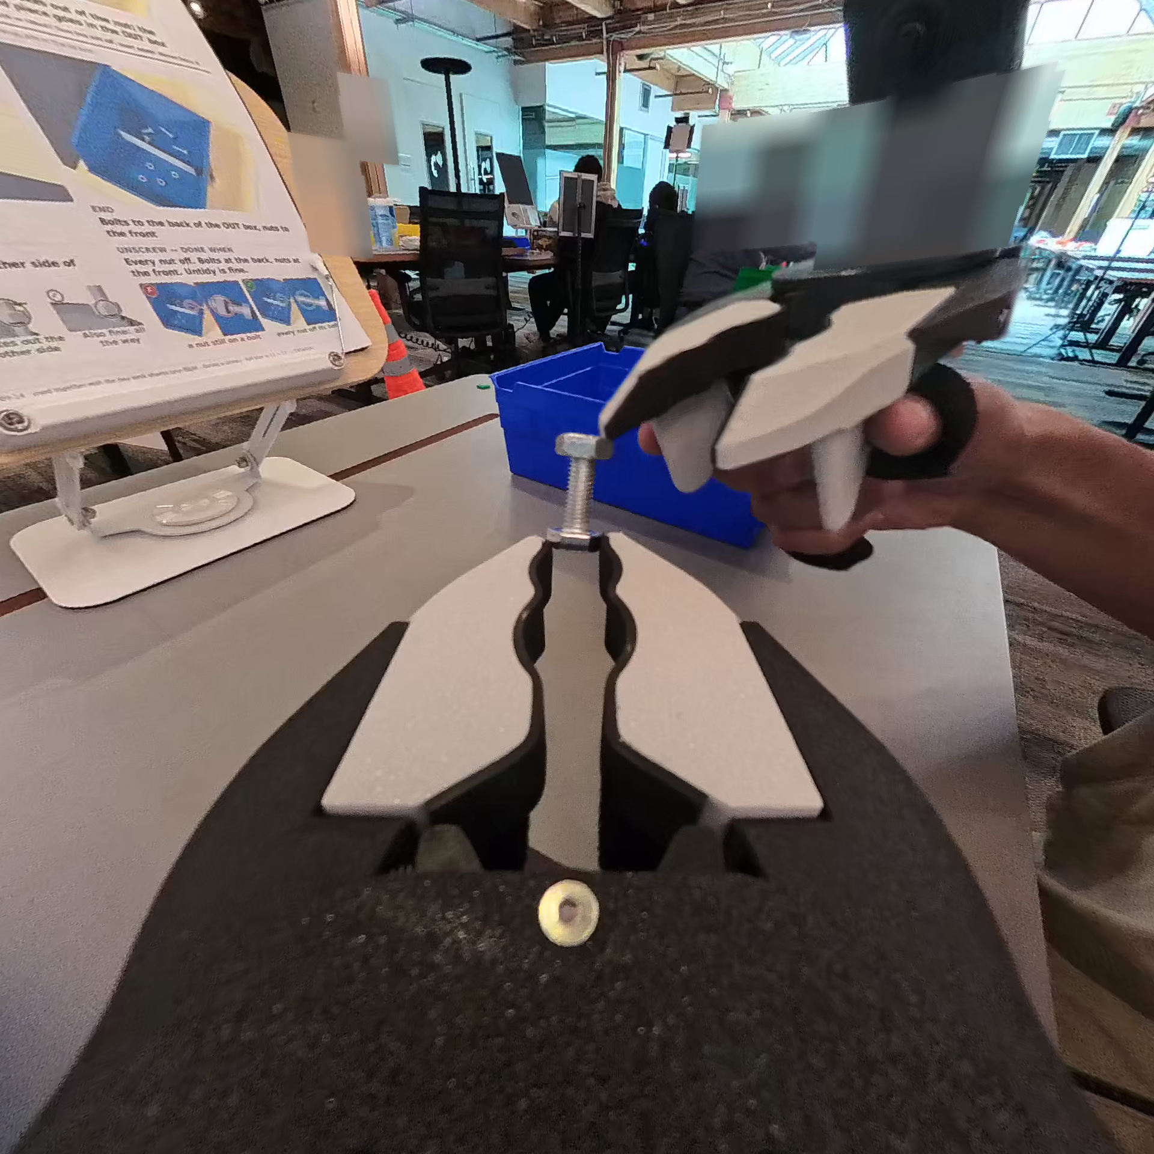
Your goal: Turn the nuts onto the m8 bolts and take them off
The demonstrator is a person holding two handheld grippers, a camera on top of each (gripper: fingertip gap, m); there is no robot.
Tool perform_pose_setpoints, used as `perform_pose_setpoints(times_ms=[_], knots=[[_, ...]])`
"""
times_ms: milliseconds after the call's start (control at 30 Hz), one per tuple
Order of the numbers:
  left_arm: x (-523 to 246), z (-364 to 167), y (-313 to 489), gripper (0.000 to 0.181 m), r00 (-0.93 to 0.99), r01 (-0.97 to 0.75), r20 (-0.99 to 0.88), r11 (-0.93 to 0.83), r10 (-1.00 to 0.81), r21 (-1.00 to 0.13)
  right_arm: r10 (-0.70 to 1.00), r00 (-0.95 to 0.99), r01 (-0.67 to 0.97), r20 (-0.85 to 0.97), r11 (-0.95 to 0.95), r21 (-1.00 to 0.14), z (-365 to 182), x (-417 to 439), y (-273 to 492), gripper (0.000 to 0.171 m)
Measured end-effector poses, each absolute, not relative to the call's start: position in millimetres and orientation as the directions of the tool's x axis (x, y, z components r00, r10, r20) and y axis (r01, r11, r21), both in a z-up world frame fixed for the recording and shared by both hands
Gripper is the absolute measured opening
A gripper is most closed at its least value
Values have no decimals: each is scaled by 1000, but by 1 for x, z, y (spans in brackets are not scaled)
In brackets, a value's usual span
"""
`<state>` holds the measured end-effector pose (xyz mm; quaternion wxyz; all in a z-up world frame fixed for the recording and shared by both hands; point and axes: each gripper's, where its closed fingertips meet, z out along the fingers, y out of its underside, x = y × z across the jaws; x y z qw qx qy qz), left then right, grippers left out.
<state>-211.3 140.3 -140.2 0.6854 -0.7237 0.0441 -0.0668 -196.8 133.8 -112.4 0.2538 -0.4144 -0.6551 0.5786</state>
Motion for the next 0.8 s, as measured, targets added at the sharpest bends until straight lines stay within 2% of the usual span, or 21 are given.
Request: perform_pose_setpoints(times_ms=[67,133,267,367,467,567,600,700,800], knots=[[-208,-139,138,14,985,18,27,-57,-168,-998,851,-524,223,-34,98,-970,-109,-200,142,36],[-204,-140,137,14,982,7,18,-60,-189,-998,794,-598,186,115,276,-943,-107,-196,137,37],[-193,-144,136,14,963,-26,0,-91,-269,-996,604,-701,138,378,635,-760,-115,-188,134,37],[-181,-147,133,14,932,-35,11,-120,-363,-992,471,-746,98,470,777,-622,-122,-184,137,35],[-172,-150,133,14,903,-53,19,-154,-429,-987,376,-768,51,518,842,-537,-127,-183,137,32],[-171,-151,135,15,894,-74,11,-171,-447,-982,342,-785,34,516,857,-515,-129,-180,135,21],[-173,-150,136,14,898,-78,4,-169,-440,-983,344,-788,37,511,855,-518,-129,-180,135,15],[-179,-147,138,14,916,-106,-40,-145,-399,-984,413,-776,95,477,824,-559,-127,-185,137,15],[-187,-148,141,14,939,-218,-171,-129,-298,-967,521,-756,197,396,759,-621,-128,-191,141,15]])
